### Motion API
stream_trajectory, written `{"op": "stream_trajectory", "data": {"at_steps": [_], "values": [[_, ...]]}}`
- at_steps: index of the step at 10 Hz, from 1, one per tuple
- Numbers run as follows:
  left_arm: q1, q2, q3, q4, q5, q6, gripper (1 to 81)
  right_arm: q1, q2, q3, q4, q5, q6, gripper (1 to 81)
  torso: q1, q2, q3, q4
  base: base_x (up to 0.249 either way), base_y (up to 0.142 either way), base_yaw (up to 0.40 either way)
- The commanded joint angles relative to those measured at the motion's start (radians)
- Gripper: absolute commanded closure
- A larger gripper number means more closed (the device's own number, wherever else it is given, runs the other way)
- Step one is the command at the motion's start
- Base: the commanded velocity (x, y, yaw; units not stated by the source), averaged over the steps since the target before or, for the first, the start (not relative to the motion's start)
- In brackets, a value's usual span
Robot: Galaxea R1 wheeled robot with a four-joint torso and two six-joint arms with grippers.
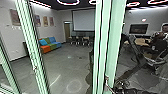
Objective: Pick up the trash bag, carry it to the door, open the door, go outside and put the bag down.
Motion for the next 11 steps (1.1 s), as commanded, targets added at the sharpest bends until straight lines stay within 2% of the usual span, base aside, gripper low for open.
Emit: {"op": "stream_trajectory", "data": {"at_steps": [1, 3, 4, 5, 7, 11], "values": [[-0.052, -0.016, -0.004, -0.011, 0.062, -0.003, 81.1, 0.112, 0.056, -0.021, -0.022, 0.042, 0.040, 1.0, 0.000, 0.000, -0.055, 0.000, 0.000, 0.000, 0.000], [-0.049, -0.019, -0.004, -0.011, 0.062, -0.003, 81.1, 0.129, 0.040, -0.023, -0.022, 0.042, 0.040, 1.0, 0.000, 0.000, -0.120, 0.000, 0.000, 0.000, 0.000], [-0.049, -0.019, -0.004, -0.011, 0.062, -0.003, 81.1, 0.139, 0.030, -0.023, -0.022, 0.042, 0.040, 1.0, 0.000, -0.001, -0.073, 0.000, 0.000, 0.000, 0.000], [-0.049, -0.021, -0.004, -0.011, 0.063, -0.005, 81.1, 0.150, 0.014, -0.024, -0.022, 0.042, 0.040, 1.0, 0.000, -0.001, -0.099, 0.000, 0.000, 0.000, 0.000], [-0.046, -0.021, -0.004, -0.011, 0.063, -0.005, 81.1, 0.178, -0.004, -0.030, -0.022, 0.041, 0.040, 1.0, 0.000, -0.001, -0.116, 0.000, 0.000, 0.000, 0.000], [-0.040, -0.018, -0.004, -0.011, 0.063, -0.005, 81.1, 0.221, -0.030, -0.030, -0.036, 0.041, 0.038, 1.0, 0.003, 0.002, -0.117, 0.000, 0.000, 0.000, 0.000]]}}
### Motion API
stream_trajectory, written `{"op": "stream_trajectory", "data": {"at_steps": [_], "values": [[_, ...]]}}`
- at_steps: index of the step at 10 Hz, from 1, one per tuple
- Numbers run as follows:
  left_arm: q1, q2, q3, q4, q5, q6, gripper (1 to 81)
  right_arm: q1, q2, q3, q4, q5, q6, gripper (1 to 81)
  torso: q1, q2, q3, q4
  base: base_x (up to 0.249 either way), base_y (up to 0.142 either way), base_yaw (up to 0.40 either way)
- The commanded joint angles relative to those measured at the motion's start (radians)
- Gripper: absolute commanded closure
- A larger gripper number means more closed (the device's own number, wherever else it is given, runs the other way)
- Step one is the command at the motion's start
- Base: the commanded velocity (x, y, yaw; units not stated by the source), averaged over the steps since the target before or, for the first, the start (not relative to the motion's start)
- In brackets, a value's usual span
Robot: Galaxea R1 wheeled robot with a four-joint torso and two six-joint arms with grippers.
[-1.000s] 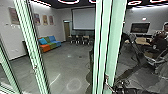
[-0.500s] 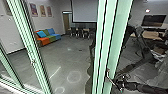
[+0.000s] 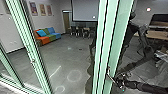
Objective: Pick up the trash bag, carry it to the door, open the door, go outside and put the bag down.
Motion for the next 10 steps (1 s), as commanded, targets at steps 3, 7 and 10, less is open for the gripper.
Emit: {"op": "stream_trajectory", "data": {"at_steps": [3, 7, 10], "values": [[-0.037, -0.017, -0.004, -0.009, 0.066, -0.003, 81.1, 0.152, -0.023, -0.015, -0.015, -0.071, 0.016, 1.0, 0.001, 0.000, 0.000, 0.000, 0.000, 0.000, 0.000], [-0.037, -0.014, -0.004, -0.009, 0.066, -0.003, 81.1, 0.158, -0.028, -0.020, -0.018, -0.073, 0.015, 1.0, -0.001, 0.000, -0.001, 0.000, 0.038, 0.000, 0.000], [-0.037, -0.013, -0.004, -0.009, 0.066, -0.005, 81.1, 0.157, -0.028, -0.017, -0.019, -0.071, 0.016, 1.0, -0.003, -0.001, -0.001, 0.000, 0.092, 0.000, 0.000]]}}
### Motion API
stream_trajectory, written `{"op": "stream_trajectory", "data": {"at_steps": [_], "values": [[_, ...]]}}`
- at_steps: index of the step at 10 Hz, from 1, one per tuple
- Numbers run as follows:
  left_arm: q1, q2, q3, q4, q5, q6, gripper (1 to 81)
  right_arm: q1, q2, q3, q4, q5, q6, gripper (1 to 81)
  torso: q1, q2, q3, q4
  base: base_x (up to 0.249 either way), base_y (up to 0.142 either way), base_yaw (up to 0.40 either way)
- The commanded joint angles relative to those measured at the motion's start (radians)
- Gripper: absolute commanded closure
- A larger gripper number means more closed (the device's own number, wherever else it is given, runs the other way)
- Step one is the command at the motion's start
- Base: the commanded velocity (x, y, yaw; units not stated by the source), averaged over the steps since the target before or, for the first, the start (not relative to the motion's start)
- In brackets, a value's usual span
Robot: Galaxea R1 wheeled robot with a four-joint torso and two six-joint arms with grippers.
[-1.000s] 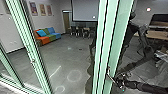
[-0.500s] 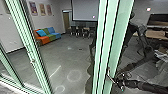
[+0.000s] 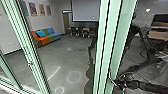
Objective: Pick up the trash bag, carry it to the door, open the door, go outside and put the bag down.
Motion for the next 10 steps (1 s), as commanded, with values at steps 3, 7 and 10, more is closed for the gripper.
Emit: {"op": "stream_trajectory", "data": {"at_steps": [3, 7, 10], "values": [[-0.039, -0.013, -0.004, -0.009, 0.066, -0.005, 81.1, 0.148, 0.016, -0.079, -0.038, 0.087, 0.065, 1.0, 0.000, 0.000, 0.000, 0.000, 0.058, 0.000, 0.000], [-0.039, -0.013, -0.004, -0.009, 0.066, -0.005, 81.1, 0.197, -0.005, -0.077, -0.071, 0.072, 0.067, 1.0, 0.004, 0.003, -0.002, 0.000, 0.000, 0.000, 0.000], [-0.036, -0.013, -0.004, -0.009, 0.066, -0.003, 81.1, 0.263, -0.051, -0.062, -0.088, 0.065, 0.067, 1.0, 0.007, 0.006, -0.003, 0.000, 0.000, 0.000, 0.000]]}}
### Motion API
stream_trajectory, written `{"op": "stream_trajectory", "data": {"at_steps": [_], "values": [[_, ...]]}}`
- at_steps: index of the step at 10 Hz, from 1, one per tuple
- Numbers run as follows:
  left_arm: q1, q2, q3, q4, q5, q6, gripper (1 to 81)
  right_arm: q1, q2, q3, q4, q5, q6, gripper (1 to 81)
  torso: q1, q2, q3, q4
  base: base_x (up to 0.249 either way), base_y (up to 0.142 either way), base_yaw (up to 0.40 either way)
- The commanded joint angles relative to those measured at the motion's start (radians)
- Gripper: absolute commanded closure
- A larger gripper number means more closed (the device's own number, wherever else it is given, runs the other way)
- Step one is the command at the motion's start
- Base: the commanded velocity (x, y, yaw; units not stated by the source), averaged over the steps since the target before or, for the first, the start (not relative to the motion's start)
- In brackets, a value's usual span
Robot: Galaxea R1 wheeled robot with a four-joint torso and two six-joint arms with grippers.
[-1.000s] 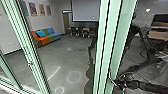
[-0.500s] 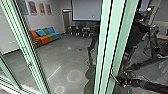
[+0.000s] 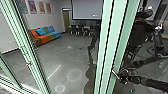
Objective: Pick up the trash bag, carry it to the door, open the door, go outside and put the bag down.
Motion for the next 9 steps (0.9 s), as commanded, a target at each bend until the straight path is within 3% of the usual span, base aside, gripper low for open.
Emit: {"op": "stream_trajectory", "data": {"at_steps": [1, 9], "values": [[-0.034, -0.013, -0.002, -0.009, 0.069, -0.003, 81.1, 0.219, -0.050, 0.019, -0.029, -0.014, 0.000, 1.0, 0.000, 0.000, 0.000, 0.000, 0.000, 0.000, 0.000], [-0.034, -0.009, -0.001, -0.009, 0.075, -0.003, 81.1, 0.348, -0.113, 0.042, -0.113, -0.074, -0.001, 1.0, 0.001, 0.000, -0.001, 0.001, 0.000, 0.000, 0.000]]}}
